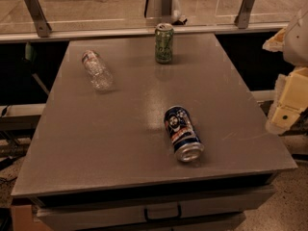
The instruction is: Pick water bottle
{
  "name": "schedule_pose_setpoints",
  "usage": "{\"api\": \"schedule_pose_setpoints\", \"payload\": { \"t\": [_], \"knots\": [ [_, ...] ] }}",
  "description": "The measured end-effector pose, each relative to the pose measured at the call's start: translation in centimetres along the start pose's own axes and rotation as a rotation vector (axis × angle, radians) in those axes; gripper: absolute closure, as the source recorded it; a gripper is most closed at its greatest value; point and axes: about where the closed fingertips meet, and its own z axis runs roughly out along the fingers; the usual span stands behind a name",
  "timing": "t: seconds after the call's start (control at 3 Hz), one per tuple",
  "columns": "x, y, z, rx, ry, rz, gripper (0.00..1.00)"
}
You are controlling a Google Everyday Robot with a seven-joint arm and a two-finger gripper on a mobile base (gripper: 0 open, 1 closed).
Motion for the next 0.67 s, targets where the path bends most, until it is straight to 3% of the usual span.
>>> {"api": "schedule_pose_setpoints", "payload": {
  "t": [0.33, 0.67],
  "knots": [
    [0.0, 0.0, 0.0, 0.000, 0.000, 0.000, 0.00],
    [-1.7, -1.3, 1.4, 0.009, -0.054, -0.008, 0.00]
  ]
}}
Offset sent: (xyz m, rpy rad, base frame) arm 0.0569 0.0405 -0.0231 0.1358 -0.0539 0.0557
